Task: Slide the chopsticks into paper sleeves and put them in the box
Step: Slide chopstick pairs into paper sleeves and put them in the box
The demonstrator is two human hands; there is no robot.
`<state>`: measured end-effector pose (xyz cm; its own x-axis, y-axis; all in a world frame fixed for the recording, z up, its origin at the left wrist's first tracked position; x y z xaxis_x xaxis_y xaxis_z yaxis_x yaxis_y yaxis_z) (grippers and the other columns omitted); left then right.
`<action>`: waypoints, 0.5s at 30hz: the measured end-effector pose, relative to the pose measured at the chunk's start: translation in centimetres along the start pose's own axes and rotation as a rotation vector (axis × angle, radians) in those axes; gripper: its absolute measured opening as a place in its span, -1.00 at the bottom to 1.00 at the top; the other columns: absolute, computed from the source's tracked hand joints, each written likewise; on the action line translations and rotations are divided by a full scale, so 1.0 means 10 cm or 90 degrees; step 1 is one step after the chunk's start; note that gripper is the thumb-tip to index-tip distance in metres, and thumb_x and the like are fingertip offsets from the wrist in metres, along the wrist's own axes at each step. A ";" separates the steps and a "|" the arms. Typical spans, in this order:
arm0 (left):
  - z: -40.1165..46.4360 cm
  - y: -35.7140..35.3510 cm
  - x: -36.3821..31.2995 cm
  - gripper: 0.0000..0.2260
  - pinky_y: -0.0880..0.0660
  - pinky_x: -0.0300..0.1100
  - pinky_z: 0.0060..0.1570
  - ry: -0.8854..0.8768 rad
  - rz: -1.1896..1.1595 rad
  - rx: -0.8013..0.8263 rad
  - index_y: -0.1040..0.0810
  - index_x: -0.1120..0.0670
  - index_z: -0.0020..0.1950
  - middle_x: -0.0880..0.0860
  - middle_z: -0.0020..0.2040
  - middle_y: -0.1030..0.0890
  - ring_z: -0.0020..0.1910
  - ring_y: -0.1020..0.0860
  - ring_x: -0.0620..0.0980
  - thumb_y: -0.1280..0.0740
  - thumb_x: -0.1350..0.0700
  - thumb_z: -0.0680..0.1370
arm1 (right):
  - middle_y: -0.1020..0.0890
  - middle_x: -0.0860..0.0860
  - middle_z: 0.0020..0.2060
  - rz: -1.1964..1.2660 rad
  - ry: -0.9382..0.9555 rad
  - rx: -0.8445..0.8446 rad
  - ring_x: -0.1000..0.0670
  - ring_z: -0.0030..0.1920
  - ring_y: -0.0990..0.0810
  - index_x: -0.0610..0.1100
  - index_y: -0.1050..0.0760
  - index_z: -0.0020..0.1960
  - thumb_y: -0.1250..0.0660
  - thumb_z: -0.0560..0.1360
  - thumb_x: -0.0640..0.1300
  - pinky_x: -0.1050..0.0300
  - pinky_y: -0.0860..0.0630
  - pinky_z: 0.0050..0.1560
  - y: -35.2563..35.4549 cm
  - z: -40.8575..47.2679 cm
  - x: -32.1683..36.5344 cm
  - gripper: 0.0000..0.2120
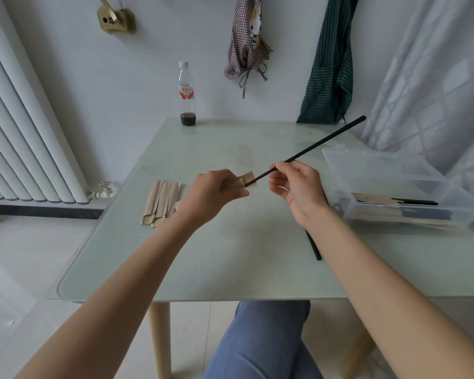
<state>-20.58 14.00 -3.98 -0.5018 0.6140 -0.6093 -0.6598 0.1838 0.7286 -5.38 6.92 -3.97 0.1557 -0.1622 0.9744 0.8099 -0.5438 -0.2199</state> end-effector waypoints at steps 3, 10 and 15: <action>-0.02 -0.03 -0.04 -0.81 -0.32 -0.46 -0.38 -0.011 -0.047 0.035 -0.56 0.16 -0.04 -0.10 -0.30 -0.55 -0.34 -0.47 -0.16 -0.29 0.04 0.56 | -0.53 -0.07 -0.38 0.006 0.022 -0.008 0.06 -0.40 -0.51 -0.21 -0.51 -0.25 -0.22 0.54 -0.30 0.30 -0.52 -0.36 0.03 -0.01 0.04 -0.79; -0.02 0.01 -0.14 -0.89 -0.33 -0.51 -0.38 -0.029 -0.097 0.033 -0.59 0.11 -0.11 -0.19 -0.34 -0.54 -0.42 -0.48 -0.33 -0.31 0.12 0.55 | -0.54 -0.07 -0.39 -0.011 0.027 0.030 0.08 -0.41 -0.52 -0.22 -0.54 -0.23 -0.24 0.54 -0.29 0.30 -0.50 -0.38 0.00 -0.08 0.04 -0.80; -0.02 0.03 -0.13 -0.92 -0.35 -0.51 -0.38 -0.024 -0.094 0.033 -0.60 0.12 -0.12 -0.13 -0.30 -0.59 -0.43 -0.50 -0.29 -0.33 0.17 0.53 | -0.50 -0.03 -0.37 -0.030 -0.008 0.068 0.10 -0.41 -0.47 -0.19 -0.56 -0.21 -0.26 0.53 -0.27 0.31 -0.47 -0.39 -0.03 -0.10 0.00 -0.83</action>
<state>-20.23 13.14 -3.03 -0.3799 0.6054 -0.6994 -0.6942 0.3131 0.6481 -6.16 6.25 -4.01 0.1221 -0.1281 0.9842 0.8718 -0.4600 -0.1681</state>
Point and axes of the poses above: each hand's wrist, its own z-axis towards the middle knuckle, its own y-axis out of the back of the hand, x = y × z, the point moved 6 cm from there along z, towards the middle knuckle
